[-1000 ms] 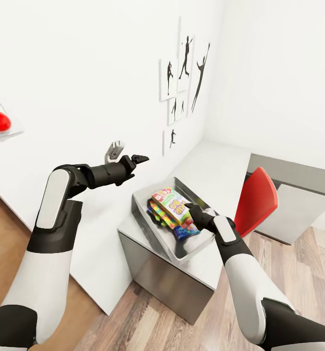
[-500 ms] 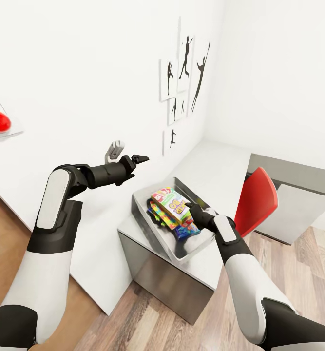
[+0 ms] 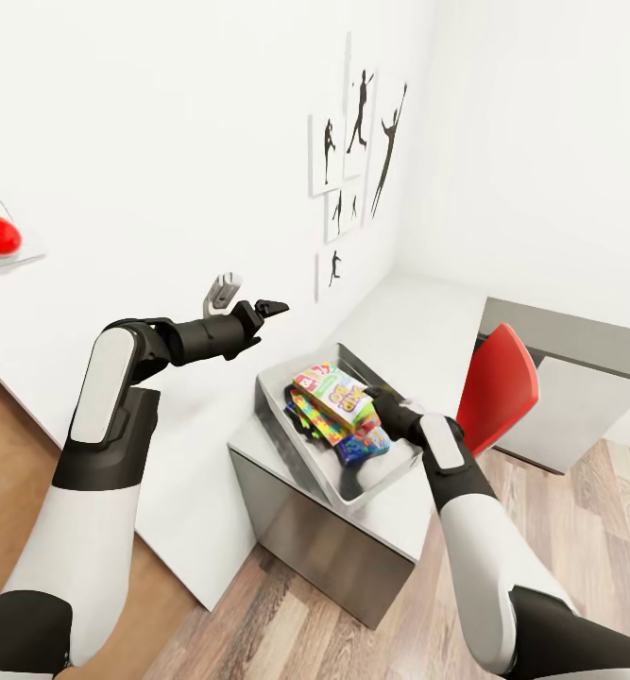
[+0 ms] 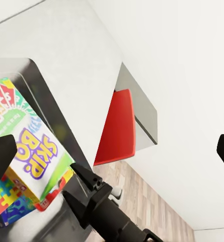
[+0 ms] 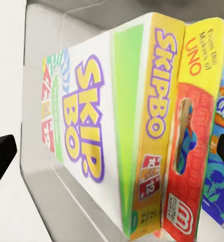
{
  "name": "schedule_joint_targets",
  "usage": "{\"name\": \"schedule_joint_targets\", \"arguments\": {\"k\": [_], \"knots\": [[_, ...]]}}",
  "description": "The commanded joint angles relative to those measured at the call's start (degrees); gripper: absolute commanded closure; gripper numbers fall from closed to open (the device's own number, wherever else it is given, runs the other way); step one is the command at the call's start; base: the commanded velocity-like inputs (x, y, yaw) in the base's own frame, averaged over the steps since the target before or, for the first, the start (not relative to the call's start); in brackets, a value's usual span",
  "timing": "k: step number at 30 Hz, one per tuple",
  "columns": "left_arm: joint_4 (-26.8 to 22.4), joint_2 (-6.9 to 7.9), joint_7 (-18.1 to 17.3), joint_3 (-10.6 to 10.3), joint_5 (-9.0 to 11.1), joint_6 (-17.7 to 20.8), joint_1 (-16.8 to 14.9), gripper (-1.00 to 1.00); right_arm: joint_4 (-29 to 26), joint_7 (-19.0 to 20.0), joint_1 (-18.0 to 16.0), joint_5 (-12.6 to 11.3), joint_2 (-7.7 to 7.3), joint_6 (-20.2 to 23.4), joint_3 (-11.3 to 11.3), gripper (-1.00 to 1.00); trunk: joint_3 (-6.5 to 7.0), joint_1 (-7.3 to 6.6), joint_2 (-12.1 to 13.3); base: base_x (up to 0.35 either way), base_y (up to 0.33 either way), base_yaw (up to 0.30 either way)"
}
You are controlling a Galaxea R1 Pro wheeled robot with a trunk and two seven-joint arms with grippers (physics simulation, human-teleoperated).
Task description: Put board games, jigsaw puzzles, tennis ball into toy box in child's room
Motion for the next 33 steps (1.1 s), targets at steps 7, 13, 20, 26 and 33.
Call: {"name": "schedule_joint_targets", "arguments": {"k": [7, 13, 20, 26, 33], "knots": [[0.0, -0.01, 0.6, 0.0, 0.5, 0.1, -0.1, -1.0, -5.6, -6.7, 1.3, -0.8, 0.06, 1.3, -0.3, -1.0, -0.12, 0.04, -0.1, 0.0, 0.0, 0.0], [0.0, 0.0, 0.6, 0.0, 0.5, 0.1, -0.1, -1.0, -9.6, -11.1, 2.3, -1.0, 0.06, 3.5, -0.3, -1.0, -0.12, 0.04, -0.1, 0.0, 0.0, 0.0], [0.0, 0.01, 0.6, 0.0, 0.5, 0.1, -0.1, -1.0, -12.3, -12.8, 3.1, -1.1, 0.06, 4.9, -0.3, -1.0, -0.12, 0.04, -0.1, 0.0, 0.0, 0.0], [0.0, 0.01, 0.6, 0.0, 0.5, 0.1, -0.1, -1.0, -13.5, -13.7, 3.6, -1.1, 0.06, 5.4, -0.3, -1.0, -0.12, 0.04, -0.1, 0.0, 0.0, 0.0], [0.0, 0.01, 0.6, 0.0, 0.5, 0.1, -0.1, -1.0, -15.1, -14.3, 4.2, -1.1, 0.06, 5.8, -0.3, -1.0, -0.12, 0.04, -0.1, 0.0, 0.0, 0.0]]}}
